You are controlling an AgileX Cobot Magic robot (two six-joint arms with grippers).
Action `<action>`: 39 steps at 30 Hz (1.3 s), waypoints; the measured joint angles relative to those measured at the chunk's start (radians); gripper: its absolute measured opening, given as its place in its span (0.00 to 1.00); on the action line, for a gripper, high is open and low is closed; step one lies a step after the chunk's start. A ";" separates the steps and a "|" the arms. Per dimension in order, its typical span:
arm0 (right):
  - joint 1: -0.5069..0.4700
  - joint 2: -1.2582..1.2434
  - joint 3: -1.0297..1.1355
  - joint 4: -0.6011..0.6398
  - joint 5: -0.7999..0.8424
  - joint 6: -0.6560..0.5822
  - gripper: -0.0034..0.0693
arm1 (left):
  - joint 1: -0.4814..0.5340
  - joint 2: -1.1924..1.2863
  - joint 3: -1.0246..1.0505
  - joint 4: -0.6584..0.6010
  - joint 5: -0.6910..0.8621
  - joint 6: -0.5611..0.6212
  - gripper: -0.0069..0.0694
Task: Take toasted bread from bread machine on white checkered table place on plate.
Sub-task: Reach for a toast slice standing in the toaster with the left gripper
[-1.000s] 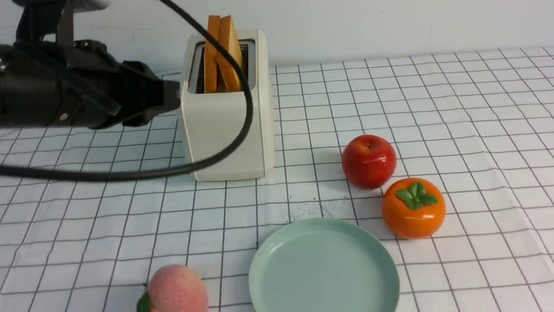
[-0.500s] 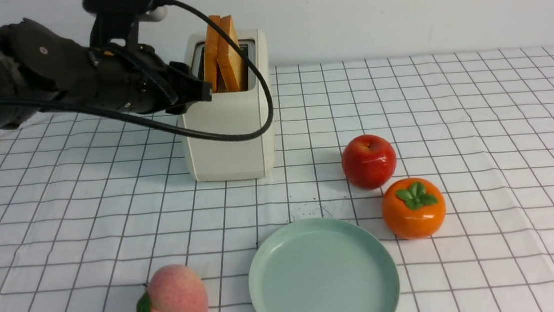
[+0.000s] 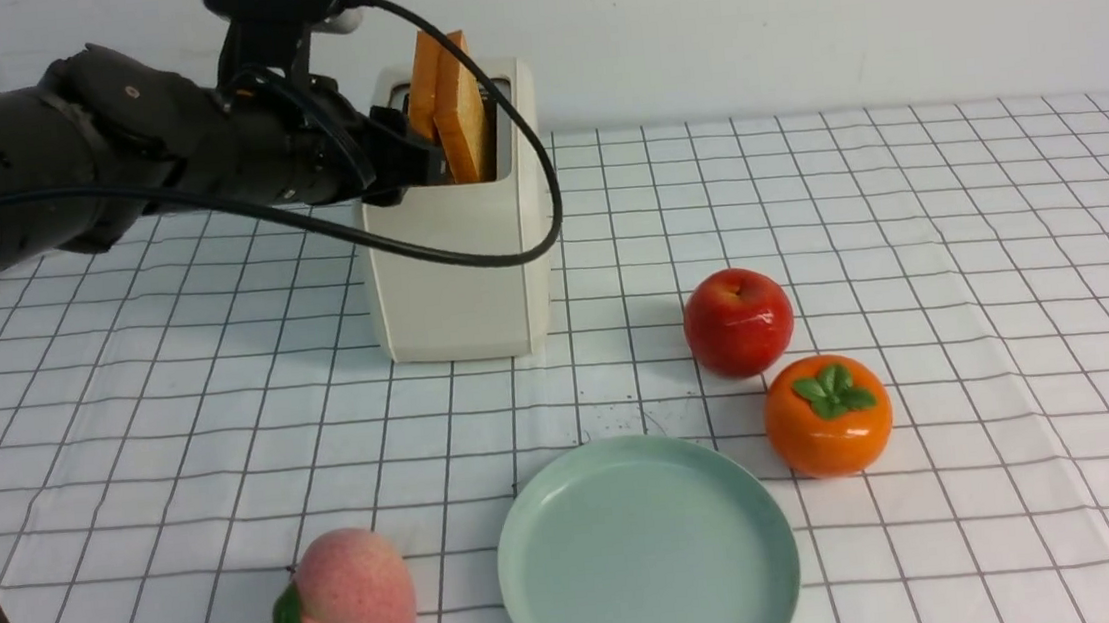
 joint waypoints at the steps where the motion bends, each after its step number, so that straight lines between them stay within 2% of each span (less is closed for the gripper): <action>1: 0.000 0.000 0.000 0.000 -0.006 0.000 0.07 | 0.000 0.000 0.000 -0.023 -0.017 0.019 0.59; 8: 0.000 0.000 0.000 0.000 -0.018 0.000 0.07 | 0.000 0.000 -0.001 -0.124 -0.024 0.133 0.59; 11: 0.000 0.000 0.000 0.000 -0.018 0.000 0.07 | 0.000 0.000 -0.001 -0.134 -0.022 0.146 0.59; 28: 0.000 0.000 0.000 0.000 -0.018 0.025 0.08 | 0.000 0.003 -0.002 -0.149 -0.024 0.150 0.59; 39: 0.000 0.000 0.000 -0.009 -0.018 0.025 0.08 | 0.000 0.079 -0.091 -0.174 0.003 0.150 0.59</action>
